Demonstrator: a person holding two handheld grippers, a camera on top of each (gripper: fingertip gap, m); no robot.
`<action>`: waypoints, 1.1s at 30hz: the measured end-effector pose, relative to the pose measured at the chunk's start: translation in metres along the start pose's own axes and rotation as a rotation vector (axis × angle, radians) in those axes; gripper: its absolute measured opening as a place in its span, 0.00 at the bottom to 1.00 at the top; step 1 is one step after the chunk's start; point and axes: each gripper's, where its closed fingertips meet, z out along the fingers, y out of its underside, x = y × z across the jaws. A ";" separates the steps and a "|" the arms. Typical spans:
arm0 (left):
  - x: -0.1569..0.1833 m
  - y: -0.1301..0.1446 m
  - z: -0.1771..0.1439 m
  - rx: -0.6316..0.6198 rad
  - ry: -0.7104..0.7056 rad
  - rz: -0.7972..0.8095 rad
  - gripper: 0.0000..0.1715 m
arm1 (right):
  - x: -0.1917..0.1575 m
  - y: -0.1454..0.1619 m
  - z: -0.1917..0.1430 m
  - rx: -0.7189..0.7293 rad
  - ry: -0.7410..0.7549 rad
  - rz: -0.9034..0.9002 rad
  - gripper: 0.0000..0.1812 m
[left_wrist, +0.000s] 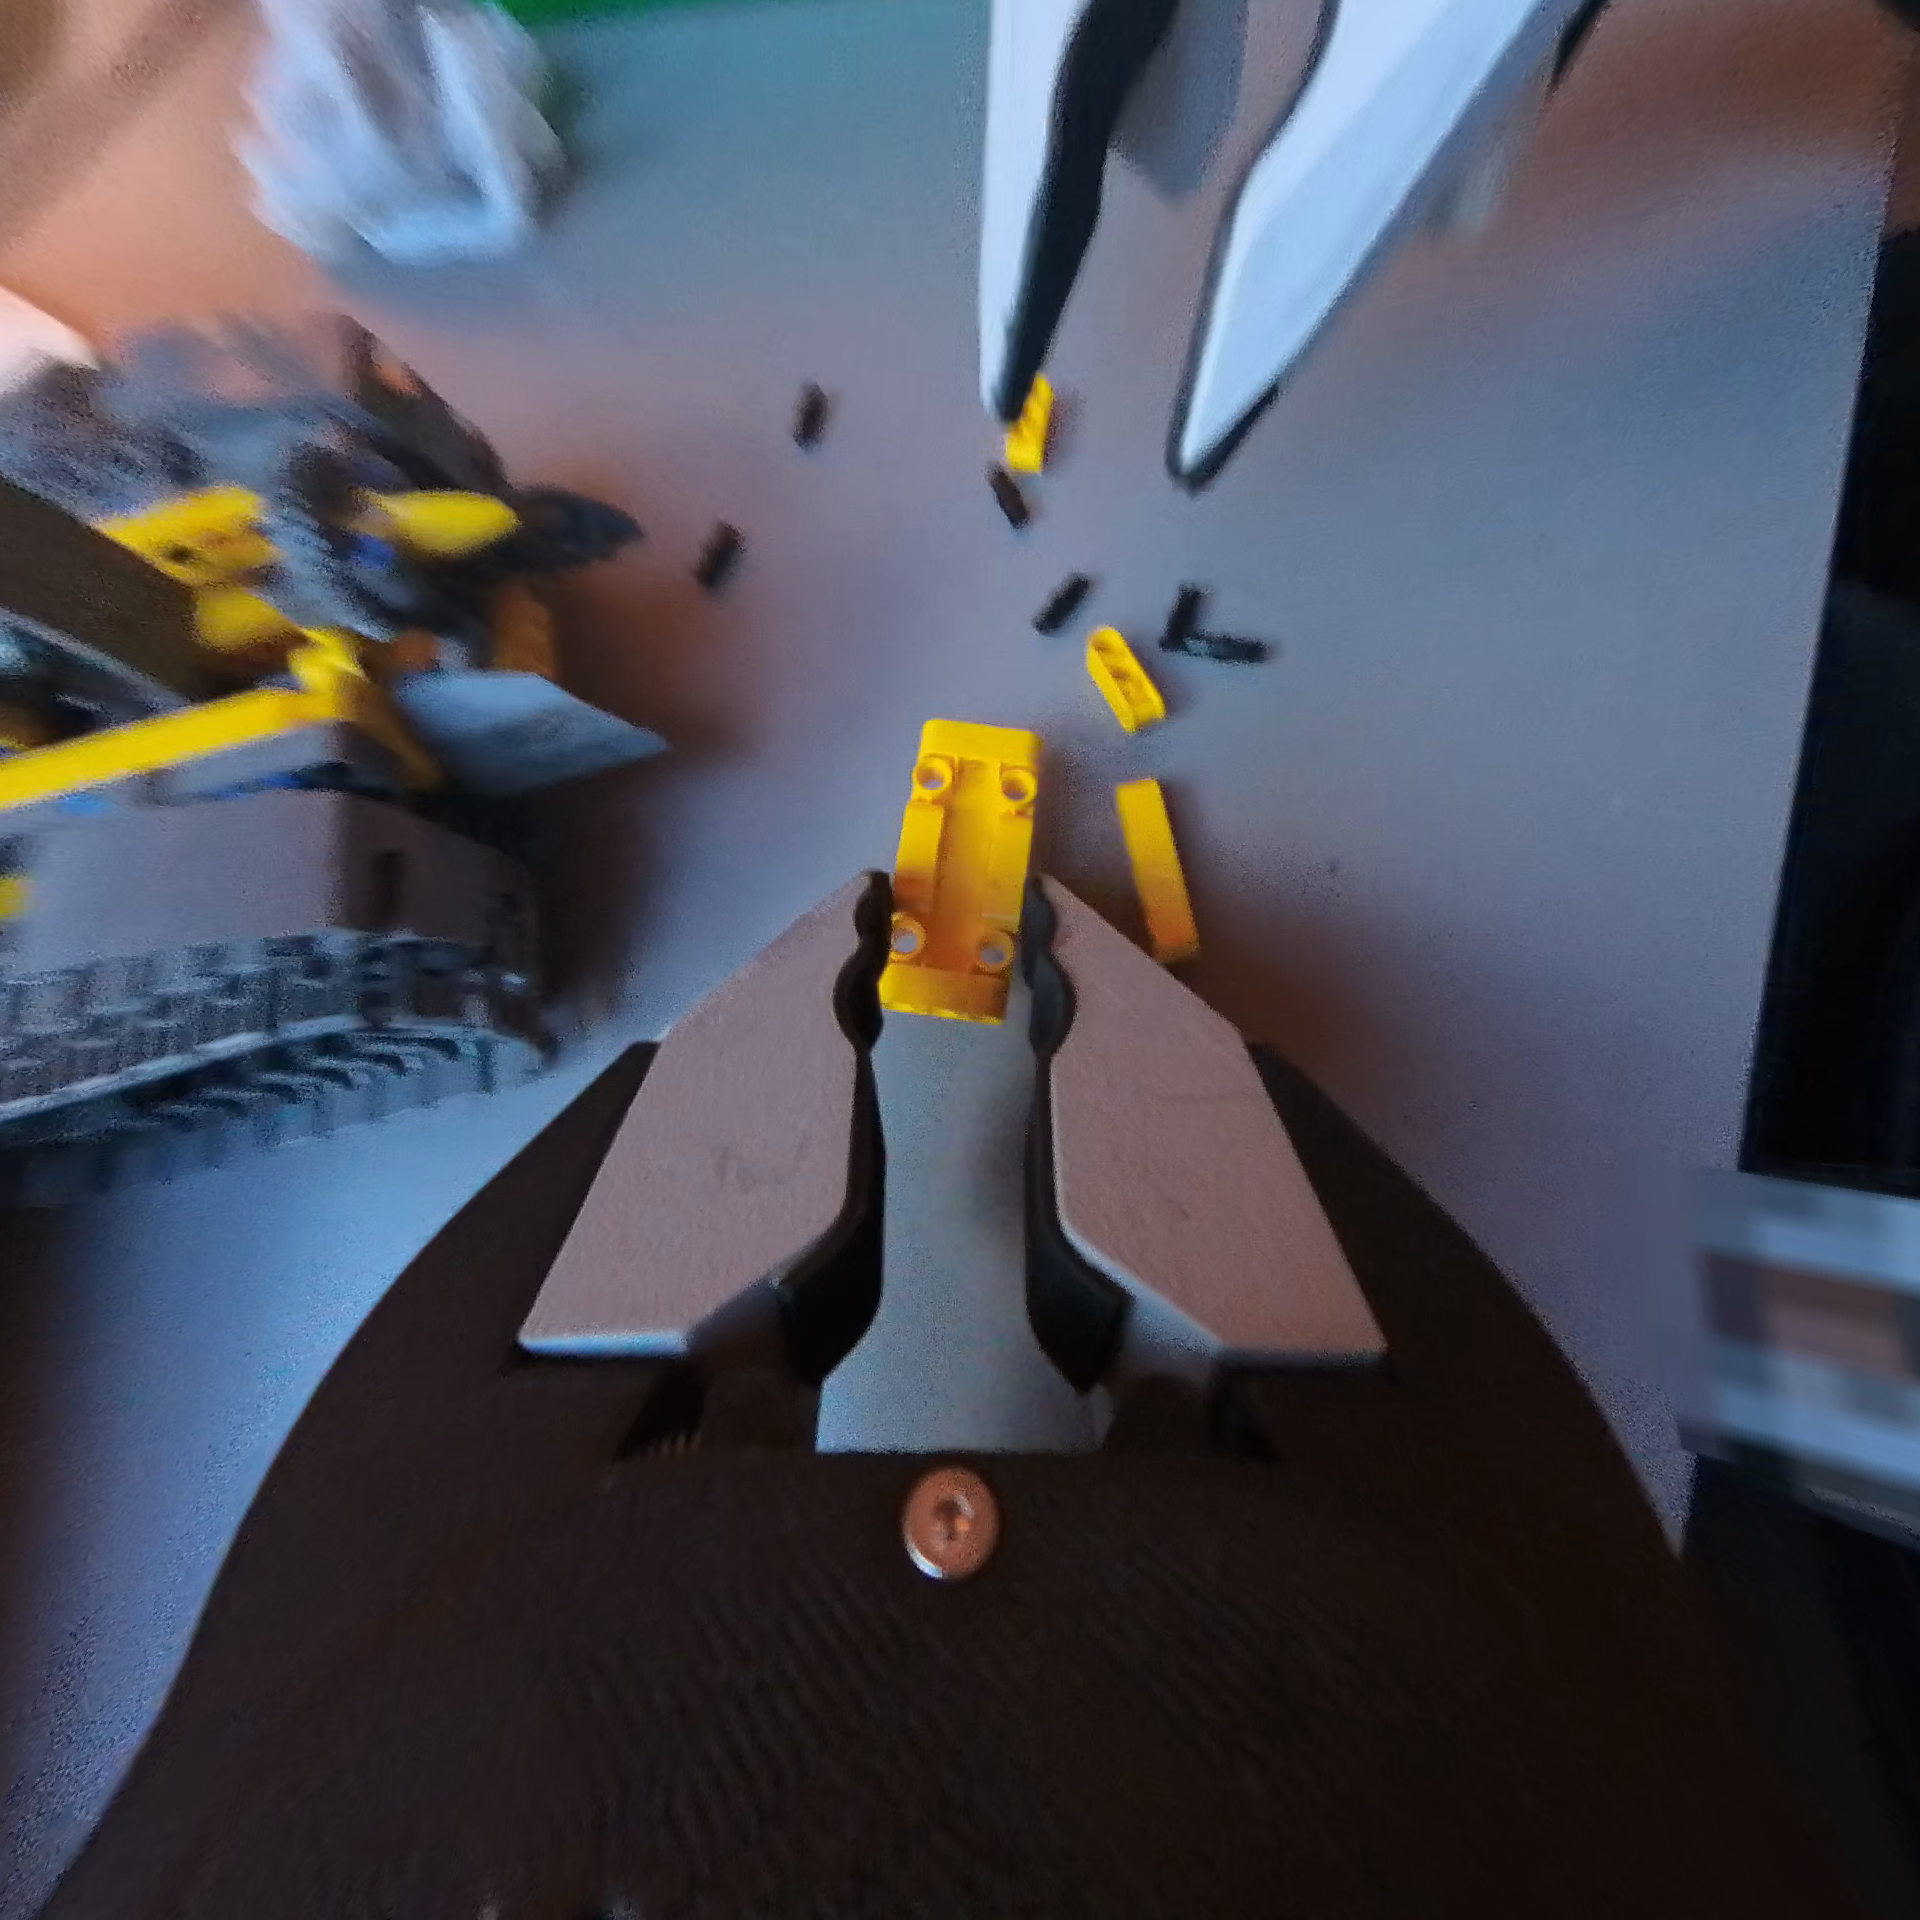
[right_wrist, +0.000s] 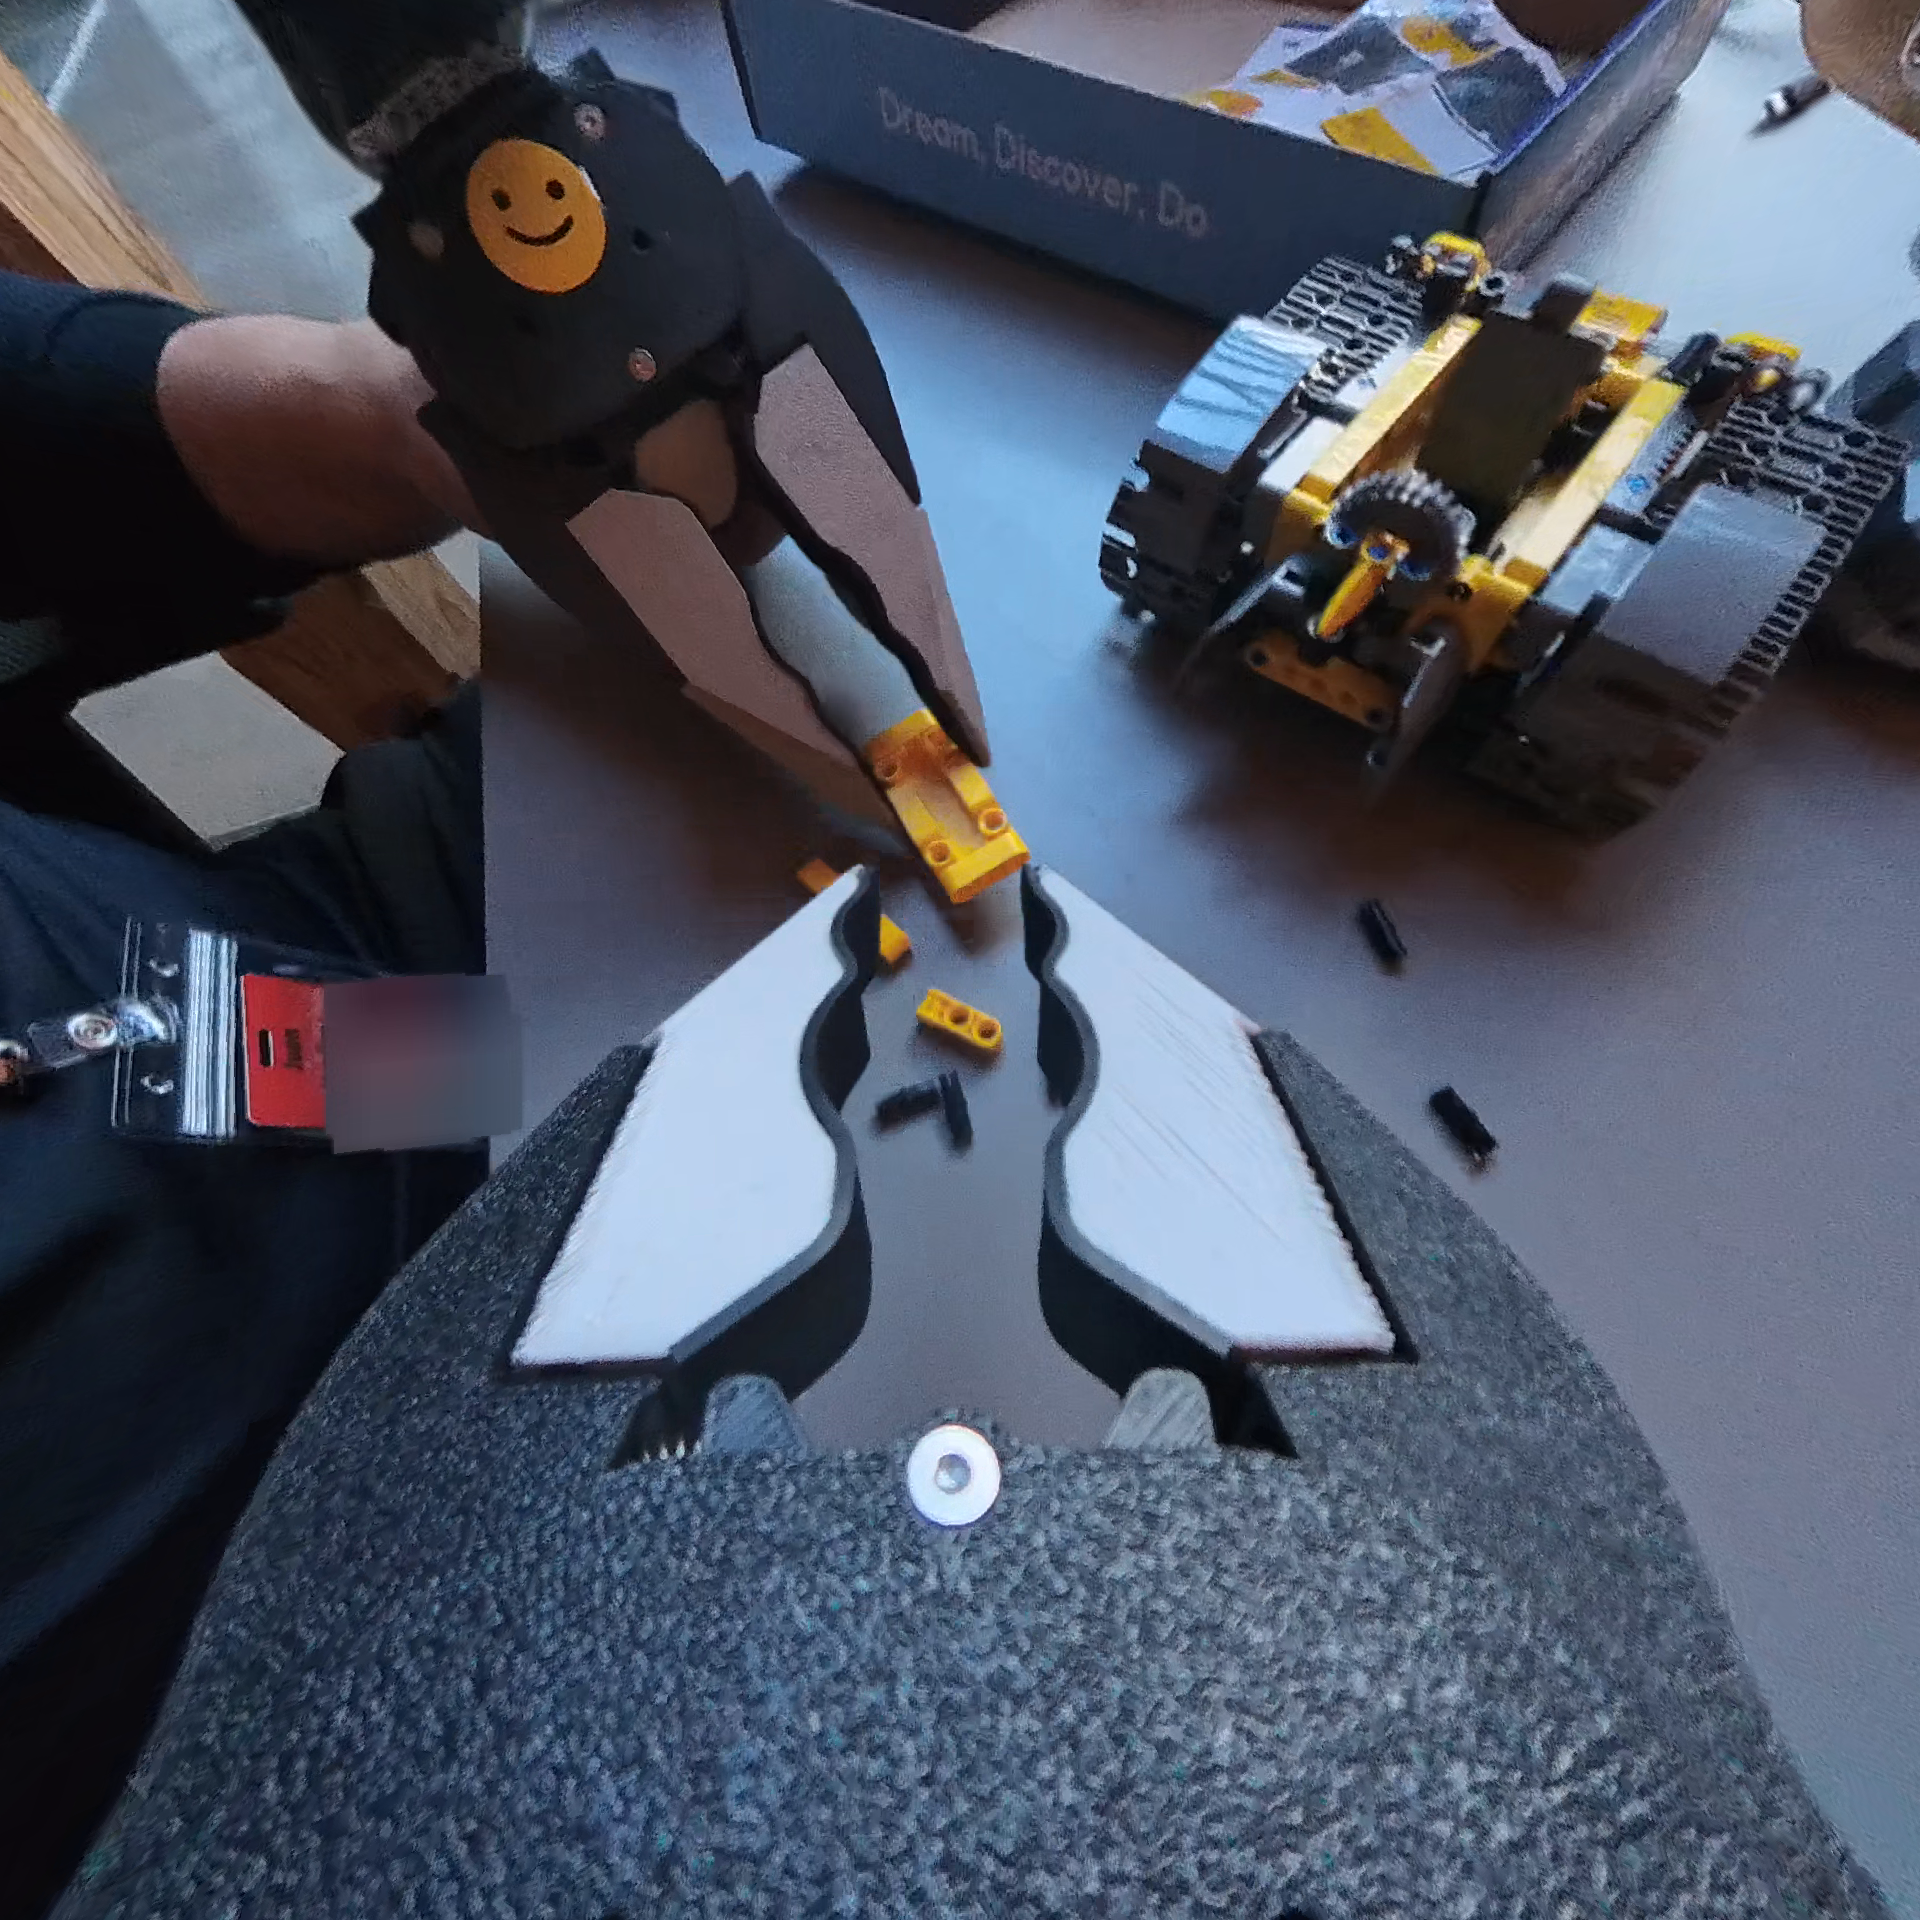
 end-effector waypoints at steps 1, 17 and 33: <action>-0.005 -0.010 -0.007 0.060 -0.035 0.005 0.13 | -0.001 -0.003 0.002 0.000 -0.003 0.009 0.14; 0.028 -0.107 -0.087 0.358 -0.534 0.782 0.13 | -0.055 -0.088 -0.040 0.379 -0.219 0.177 0.23; 0.035 -0.112 -0.081 0.419 -0.506 0.723 0.13 | -0.059 -0.078 -0.027 0.284 -0.139 0.076 0.03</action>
